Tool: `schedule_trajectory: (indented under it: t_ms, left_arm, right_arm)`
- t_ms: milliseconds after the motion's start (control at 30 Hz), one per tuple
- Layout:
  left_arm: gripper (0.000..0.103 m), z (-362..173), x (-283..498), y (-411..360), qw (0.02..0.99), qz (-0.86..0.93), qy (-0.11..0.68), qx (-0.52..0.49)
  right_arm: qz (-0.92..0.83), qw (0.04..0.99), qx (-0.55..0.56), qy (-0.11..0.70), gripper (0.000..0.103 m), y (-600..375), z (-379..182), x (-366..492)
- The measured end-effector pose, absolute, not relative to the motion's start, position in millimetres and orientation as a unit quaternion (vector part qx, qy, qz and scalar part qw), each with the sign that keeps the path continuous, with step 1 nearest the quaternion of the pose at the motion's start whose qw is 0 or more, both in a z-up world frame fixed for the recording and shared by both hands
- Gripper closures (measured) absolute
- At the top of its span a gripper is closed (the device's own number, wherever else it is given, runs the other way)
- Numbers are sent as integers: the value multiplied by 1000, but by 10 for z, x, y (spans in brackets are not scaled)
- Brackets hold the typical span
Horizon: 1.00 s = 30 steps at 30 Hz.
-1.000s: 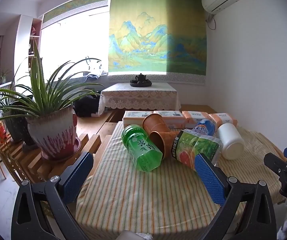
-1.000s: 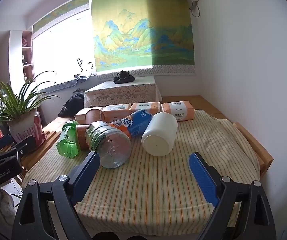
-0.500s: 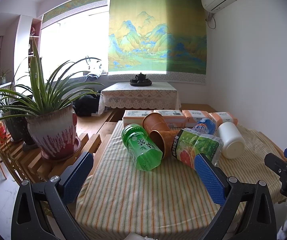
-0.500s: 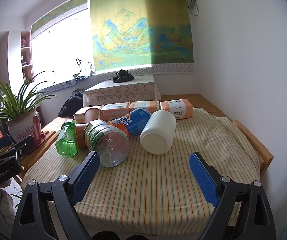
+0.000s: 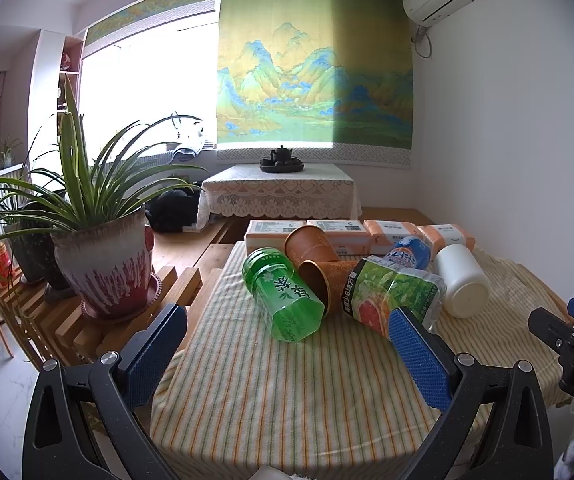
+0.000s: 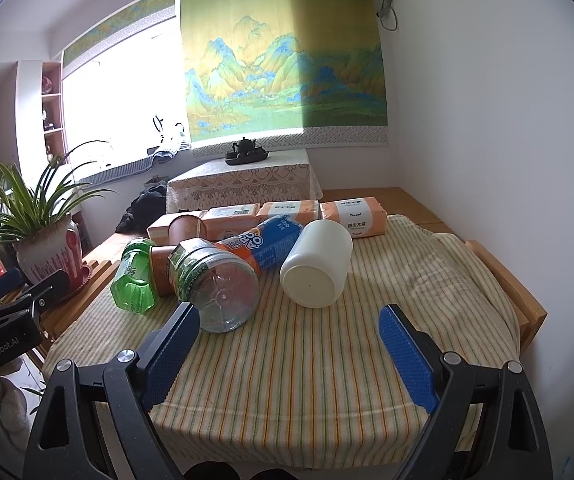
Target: Flip cup upside down
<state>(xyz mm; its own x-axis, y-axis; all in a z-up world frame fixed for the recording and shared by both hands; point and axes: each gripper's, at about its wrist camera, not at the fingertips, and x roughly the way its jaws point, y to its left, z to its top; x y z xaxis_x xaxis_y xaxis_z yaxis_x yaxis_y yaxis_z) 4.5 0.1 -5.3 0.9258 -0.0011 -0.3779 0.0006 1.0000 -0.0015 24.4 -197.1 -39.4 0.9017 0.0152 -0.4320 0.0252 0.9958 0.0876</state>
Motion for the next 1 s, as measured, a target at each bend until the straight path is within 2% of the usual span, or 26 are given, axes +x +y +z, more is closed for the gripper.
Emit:
schedule_trajectory:
  t_ms: [1000]
  left_arm:
    - [1, -68, 74, -30, 980, -3, 197, 0]
  right_arm:
    - [-3, 973, 45, 226, 14, -1968, -419, 245]
